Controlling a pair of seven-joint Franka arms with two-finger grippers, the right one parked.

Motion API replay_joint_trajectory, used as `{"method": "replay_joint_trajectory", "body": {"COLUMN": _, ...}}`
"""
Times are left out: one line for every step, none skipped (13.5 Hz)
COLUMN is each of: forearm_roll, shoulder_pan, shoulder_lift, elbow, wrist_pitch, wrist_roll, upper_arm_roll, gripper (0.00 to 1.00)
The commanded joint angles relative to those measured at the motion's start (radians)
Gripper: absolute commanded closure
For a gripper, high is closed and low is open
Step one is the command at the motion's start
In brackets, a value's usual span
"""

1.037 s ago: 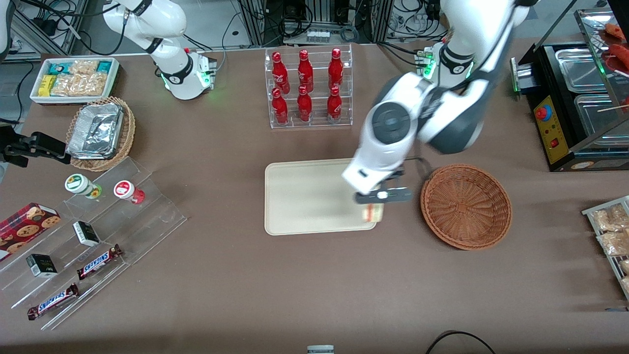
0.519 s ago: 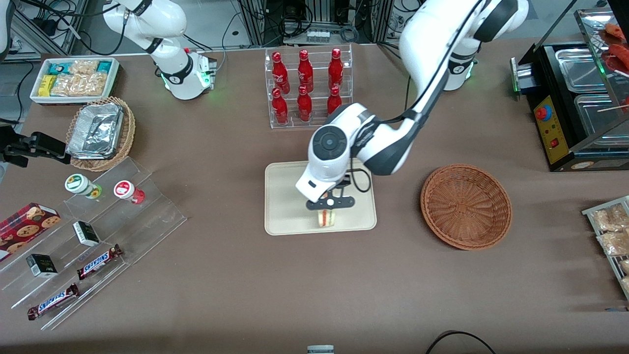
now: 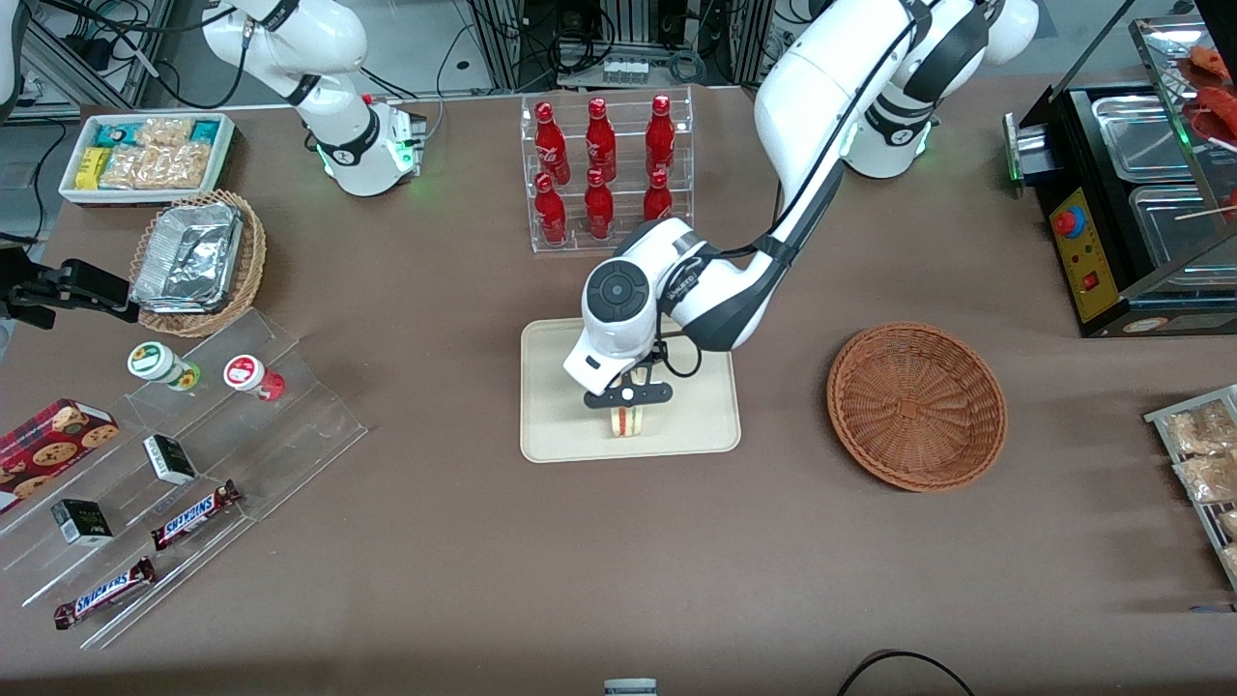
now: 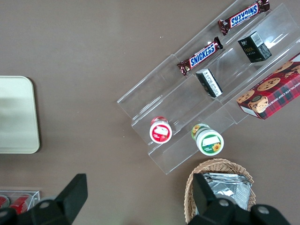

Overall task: Place sandwich from basket to tray
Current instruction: 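Lower the sandwich onto the tray and open the left gripper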

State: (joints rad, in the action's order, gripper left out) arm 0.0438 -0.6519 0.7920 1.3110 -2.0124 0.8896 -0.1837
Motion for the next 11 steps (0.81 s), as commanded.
{"method": "replay_joint_trajectory", "body": {"forearm_roll": 0.001, "shoulder_pan": -0.023, "shoulder_lift": 0.035, "elbow": -0.03, "wrist_pitch": 0.0, "wrist_roll": 0.023, "upper_arm_roll": 0.013, "gripper": 1.0}}
{"method": "replay_joint_trajectory", "body": {"forearm_roll": 0.001, "shoulder_pan": -0.025, "shoulder_lift": 0.039, "elbow": -0.03, "wrist_pitch": 0.0, "wrist_roll": 0.031, "upper_arm_roll": 0.013, "gripper": 1.0}}
{"method": "replay_joint_trajectory", "body": {"forearm_roll": 0.001, "shoulder_pan": -0.028, "shoulder_lift": 0.05, "elbow": -0.03, "wrist_pitch": 0.0, "wrist_roll": 0.041, "upper_arm_roll": 0.013, "gripper": 1.0}}
{"method": "replay_joint_trajectory", "body": {"forearm_roll": 0.001, "shoulder_pan": -0.031, "shoulder_lift": 0.053, "elbow": -0.03, "wrist_pitch": 0.0, "wrist_roll": 0.045, "upper_arm_roll": 0.013, "gripper": 1.0}}
{"method": "replay_joint_trajectory", "body": {"forearm_roll": 0.001, "shoulder_pan": -0.031, "shoulder_lift": 0.055, "elbow": -0.03, "wrist_pitch": 0.0, "wrist_roll": 0.045, "upper_arm_roll": 0.013, "gripper": 0.79}}
{"method": "replay_joint_trajectory", "body": {"forearm_roll": 0.001, "shoulder_pan": -0.031, "shoulder_lift": 0.053, "elbow": -0.03, "wrist_pitch": 0.0, "wrist_roll": 0.043, "upper_arm_roll": 0.013, "gripper": 0.34}}
{"method": "replay_joint_trajectory", "body": {"forearm_roll": 0.001, "shoulder_pan": -0.031, "shoulder_lift": 0.052, "elbow": -0.03, "wrist_pitch": 0.0, "wrist_roll": 0.042, "upper_arm_roll": 0.013, "gripper": 0.04}}
{"method": "replay_joint_trajectory", "body": {"forearm_roll": 0.002, "shoulder_pan": -0.031, "shoulder_lift": 0.049, "elbow": -0.032, "wrist_pitch": 0.003, "wrist_roll": 0.042, "upper_arm_roll": 0.013, "gripper": 0.0}}
{"method": "replay_joint_trajectory", "body": {"forearm_roll": 0.002, "shoulder_pan": -0.029, "shoulder_lift": 0.037, "elbow": -0.039, "wrist_pitch": 0.014, "wrist_roll": 0.04, "upper_arm_roll": 0.015, "gripper": 0.0}}
{"method": "replay_joint_trajectory", "body": {"forearm_roll": 0.007, "shoulder_pan": -0.028, "shoulder_lift": 0.014, "elbow": -0.039, "wrist_pitch": 0.03, "wrist_roll": 0.042, "upper_arm_roll": 0.019, "gripper": 0.0}}
{"method": "replay_joint_trajectory", "body": {"forearm_roll": 0.019, "shoulder_pan": -0.025, "shoulder_lift": -0.017, "elbow": -0.044, "wrist_pitch": 0.05, "wrist_roll": 0.042, "upper_arm_roll": 0.023, "gripper": 0.0}}
